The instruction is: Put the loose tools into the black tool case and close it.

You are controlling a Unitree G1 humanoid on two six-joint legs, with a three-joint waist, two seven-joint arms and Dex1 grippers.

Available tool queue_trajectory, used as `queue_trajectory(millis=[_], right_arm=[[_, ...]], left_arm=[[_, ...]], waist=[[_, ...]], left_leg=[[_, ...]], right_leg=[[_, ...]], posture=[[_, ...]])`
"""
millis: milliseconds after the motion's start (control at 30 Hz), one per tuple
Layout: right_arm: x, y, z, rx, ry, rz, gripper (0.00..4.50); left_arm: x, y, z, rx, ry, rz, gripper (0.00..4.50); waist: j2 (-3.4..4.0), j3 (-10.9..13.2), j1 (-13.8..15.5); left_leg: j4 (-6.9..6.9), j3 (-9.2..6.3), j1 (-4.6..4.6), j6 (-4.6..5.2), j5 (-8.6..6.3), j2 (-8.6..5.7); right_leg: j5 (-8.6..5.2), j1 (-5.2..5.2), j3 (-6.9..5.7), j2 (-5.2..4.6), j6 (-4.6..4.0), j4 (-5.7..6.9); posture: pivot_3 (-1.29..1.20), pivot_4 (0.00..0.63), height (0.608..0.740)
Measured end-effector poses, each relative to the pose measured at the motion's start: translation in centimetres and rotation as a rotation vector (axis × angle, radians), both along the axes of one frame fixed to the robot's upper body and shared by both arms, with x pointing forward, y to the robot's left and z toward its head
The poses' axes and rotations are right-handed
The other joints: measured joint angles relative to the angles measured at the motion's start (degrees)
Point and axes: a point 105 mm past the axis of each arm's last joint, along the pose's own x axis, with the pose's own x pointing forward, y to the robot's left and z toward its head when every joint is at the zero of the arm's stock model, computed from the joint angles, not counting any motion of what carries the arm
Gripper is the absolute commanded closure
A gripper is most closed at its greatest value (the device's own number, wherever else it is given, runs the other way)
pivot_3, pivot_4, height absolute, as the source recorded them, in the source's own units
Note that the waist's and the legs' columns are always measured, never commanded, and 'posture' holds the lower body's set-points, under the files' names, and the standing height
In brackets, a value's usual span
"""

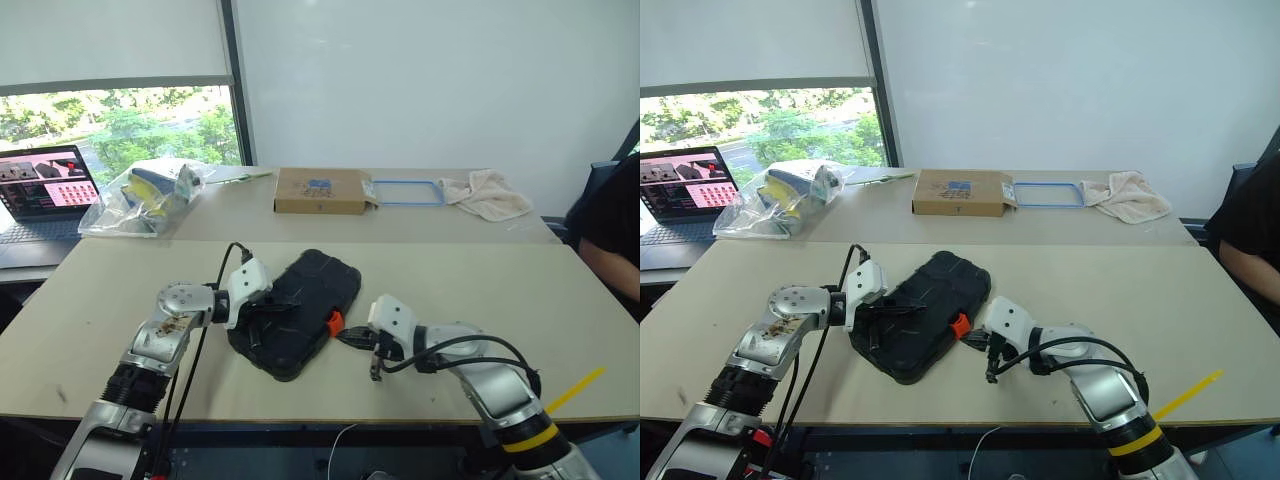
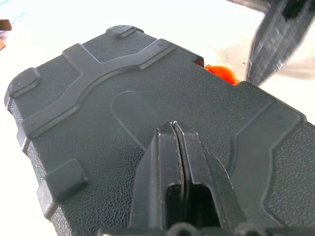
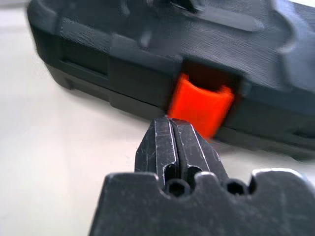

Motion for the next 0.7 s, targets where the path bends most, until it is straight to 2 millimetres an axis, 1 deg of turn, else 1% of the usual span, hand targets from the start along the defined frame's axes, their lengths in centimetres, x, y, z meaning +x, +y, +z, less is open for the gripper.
queue_trajectory(millis=[67,200,367,700], right_arm=[[0.2,-0.2,0.2,0.005,-0.01,-0.011,4.5],[0.4,0.2,0.1,0.01,-0.009,-0.003,4.5],[0.7,0.8,-0.7,-0.006,0.009,0.014,4.5],[1.4,1.5,-1.8,-0.014,0.03,0.024,4.5]], left_arm=[[0.0,0.0,0.0,0.0,0.001,0.001,4.43],[0.1,0.0,0.0,0.0,0.003,0.0,4.43],[0.1,-0.1,0.0,0.005,0.003,-0.005,4.43],[0.1,0.4,-0.1,0.015,0.002,0.01,4.43]], waist=[[0.02,0.0,0.0],[0.02,0.0,0.0],[0.02,0.0,0.0],[0.03,0.0,-0.3]], left_leg=[[-0.02,0.0,0.04,0.0,0.0,0.0],[-0.03,0.0,0.07,0.0,0.0,0.0],[-0.03,0.0,0.09,0.0,0.0,0.0],[-0.04,0.0,0.18,-0.03,0.02,0.07]], right_leg=[[-0.02,0.02,0.0,0.0,-0.01,0.01],[-0.03,0.06,-0.01,0.0,-0.02,0.01],[-0.04,0.07,-0.01,0.0,-0.02,0.01],[-0.06,0.07,-0.01,0.05,-0.05,0.05]], posture=[[0.0,0.15,0.74],[0.0,0.15,0.74],[0.0,0.15,0.74],[0.0,0.15,0.74]])
